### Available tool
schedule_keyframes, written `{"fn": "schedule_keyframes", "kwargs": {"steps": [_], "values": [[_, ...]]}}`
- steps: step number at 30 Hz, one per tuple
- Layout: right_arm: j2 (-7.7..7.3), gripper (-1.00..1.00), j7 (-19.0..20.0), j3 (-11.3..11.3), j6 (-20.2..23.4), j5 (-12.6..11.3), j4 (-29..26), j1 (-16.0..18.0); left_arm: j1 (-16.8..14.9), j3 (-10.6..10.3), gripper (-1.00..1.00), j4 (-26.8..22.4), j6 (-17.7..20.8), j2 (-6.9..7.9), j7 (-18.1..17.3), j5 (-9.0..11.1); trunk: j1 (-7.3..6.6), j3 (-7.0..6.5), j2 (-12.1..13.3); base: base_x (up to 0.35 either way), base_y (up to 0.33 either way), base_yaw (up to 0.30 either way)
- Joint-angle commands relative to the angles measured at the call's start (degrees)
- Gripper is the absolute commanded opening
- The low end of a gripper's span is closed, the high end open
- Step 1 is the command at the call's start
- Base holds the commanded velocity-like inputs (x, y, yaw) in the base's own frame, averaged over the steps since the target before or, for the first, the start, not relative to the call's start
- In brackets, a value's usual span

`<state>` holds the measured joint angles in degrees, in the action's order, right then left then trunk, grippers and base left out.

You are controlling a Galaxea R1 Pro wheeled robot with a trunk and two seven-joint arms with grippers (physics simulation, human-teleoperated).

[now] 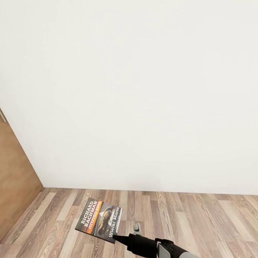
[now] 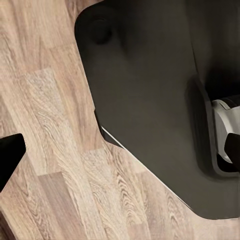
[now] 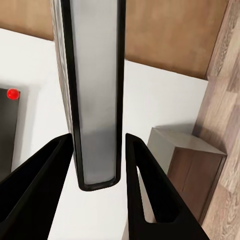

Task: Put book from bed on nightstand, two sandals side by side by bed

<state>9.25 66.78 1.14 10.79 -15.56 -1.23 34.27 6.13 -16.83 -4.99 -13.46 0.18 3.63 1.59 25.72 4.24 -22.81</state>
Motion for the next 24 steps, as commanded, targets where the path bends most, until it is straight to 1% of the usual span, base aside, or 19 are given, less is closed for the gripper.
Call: {"fn": "schedule_keyframes", "kwargs": {"steps": [1, 7, 13, 16, 24], "values": [[-0.03, -1.00, 0.11, -0.22, 0.62, -0.49, -0.02, -0.08, 0.02, -0.48, 1.00, -0.11, -0.07, 0.00, 0.32, 0.16, 0.07, 0.10, -0.11, 0.332, 0.089, 0.000], [-0.61, -1.00, 0.07, -0.25, 0.67, -0.60, 0.01, -0.78, 0.04, -0.42, 1.00, -0.11, -0.07, -0.07, 0.32, 0.16, 0.07, 0.10, -0.11, 0.259, 0.047, 0.000], [-1.15, -1.00, 0.12, -0.38, 0.56, -0.98, 0.00, -2.42, 0.04, -0.34, 1.00, -0.11, -0.08, -0.08, 0.36, 0.16, 0.07, 0.10, -0.11, 0.065, 0.010, 0.000], [-1.28, -1.00, 0.18, -0.45, 0.51, -1.14, 0.00, -3.00, 0.03, -0.31, 1.00, -0.11, -0.04, -0.09, 0.54, 0.16, 0.07, 0.10, -0.11, -0.073, 0.003, 0.000], [-1.41, -1.00, 0.28, -0.52, 0.47, -1.29, -0.01, -3.67, 0.05, -0.29, 1.00, -0.11, 0.04, -0.09, 0.88, 0.20, 0.07, 0.10, -0.11, -0.177, 0.001, 0.000]]}}
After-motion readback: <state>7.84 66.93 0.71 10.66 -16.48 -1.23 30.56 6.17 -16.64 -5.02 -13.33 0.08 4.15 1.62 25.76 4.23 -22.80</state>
